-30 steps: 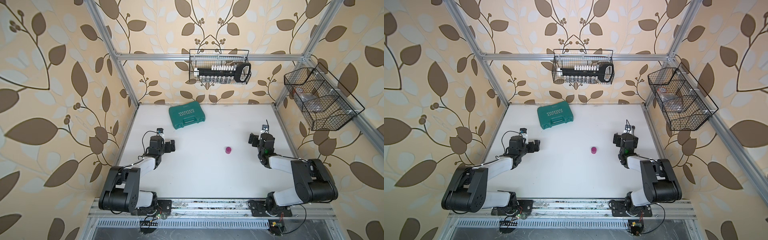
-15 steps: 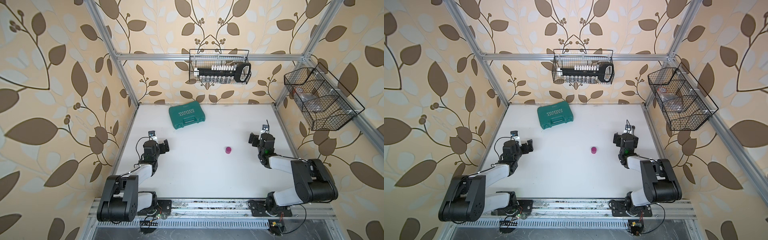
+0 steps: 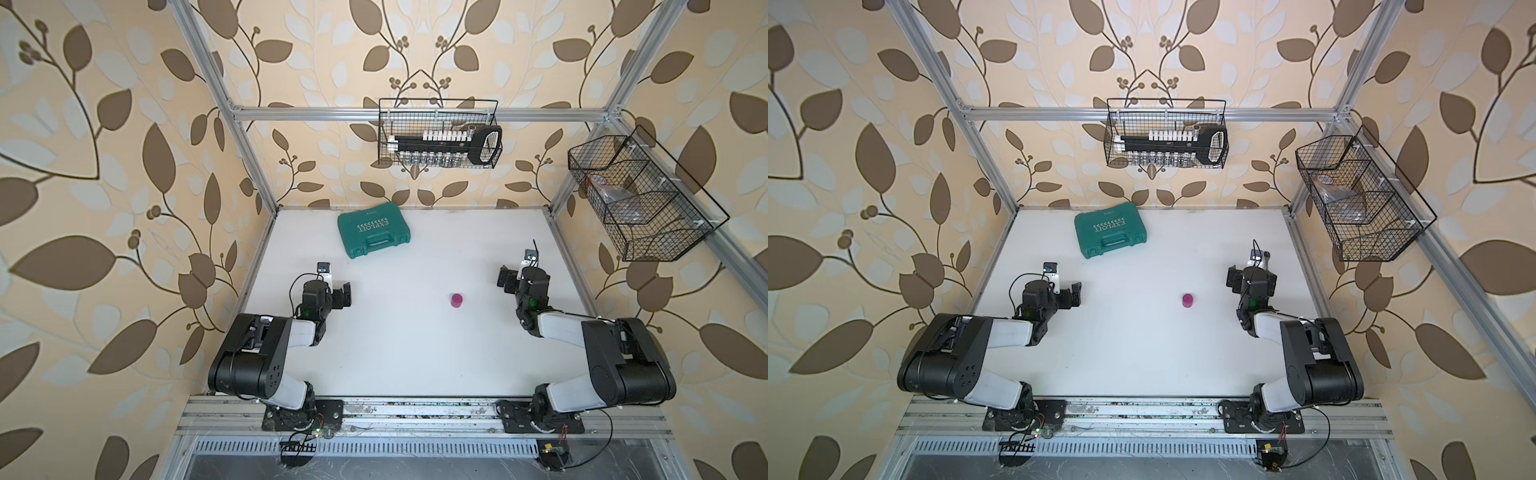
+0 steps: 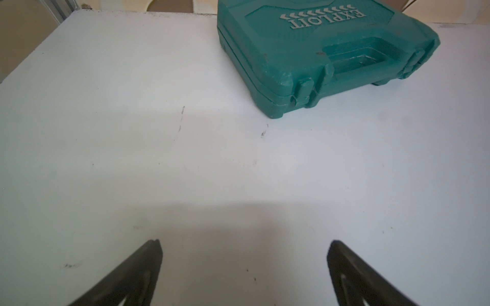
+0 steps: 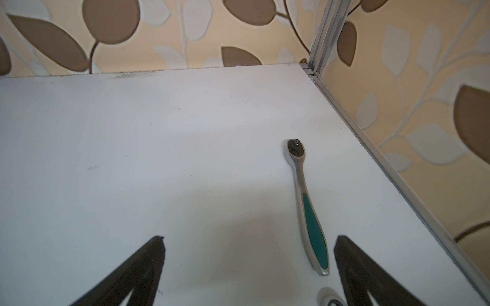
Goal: Close the paint jar lid
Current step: Reset both arms
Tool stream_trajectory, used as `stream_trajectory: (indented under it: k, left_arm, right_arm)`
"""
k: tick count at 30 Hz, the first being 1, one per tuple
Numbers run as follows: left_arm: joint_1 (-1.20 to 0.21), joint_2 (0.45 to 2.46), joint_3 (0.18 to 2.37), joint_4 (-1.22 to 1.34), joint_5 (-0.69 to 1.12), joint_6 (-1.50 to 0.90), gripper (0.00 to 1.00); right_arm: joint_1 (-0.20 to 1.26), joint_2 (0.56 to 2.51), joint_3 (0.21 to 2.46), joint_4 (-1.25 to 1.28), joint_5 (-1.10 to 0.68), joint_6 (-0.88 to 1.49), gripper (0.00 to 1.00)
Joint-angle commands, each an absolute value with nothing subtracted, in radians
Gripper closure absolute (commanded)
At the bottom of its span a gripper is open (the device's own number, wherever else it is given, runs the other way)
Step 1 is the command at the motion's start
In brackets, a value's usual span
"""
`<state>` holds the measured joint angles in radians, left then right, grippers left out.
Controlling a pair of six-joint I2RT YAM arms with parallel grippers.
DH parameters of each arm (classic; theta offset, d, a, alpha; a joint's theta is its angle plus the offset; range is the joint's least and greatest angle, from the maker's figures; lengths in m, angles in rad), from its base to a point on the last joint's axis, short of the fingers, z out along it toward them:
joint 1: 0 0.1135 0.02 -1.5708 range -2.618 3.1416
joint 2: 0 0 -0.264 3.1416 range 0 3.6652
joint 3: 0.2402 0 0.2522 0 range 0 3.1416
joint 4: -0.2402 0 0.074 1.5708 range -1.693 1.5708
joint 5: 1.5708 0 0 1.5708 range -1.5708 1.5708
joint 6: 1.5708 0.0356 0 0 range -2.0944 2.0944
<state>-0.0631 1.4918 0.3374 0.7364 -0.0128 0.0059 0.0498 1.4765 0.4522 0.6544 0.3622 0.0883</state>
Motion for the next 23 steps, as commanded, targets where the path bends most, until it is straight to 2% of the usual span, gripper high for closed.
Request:
stream_trajectory:
  k: [1,23]
  left_arm:
    - [-0.04,1.496,0.382,0.745,-0.062,0.016,0.01]
    - [-0.015,1.496,0.397,0.715,-0.028,0.0,0.01]
  right_arm:
    - [0.048,1.47,0.441,0.664,0.357,0.089,0.02]
    - [0.055,1.475,0.457,0.64,0.377,0.086,0.02]
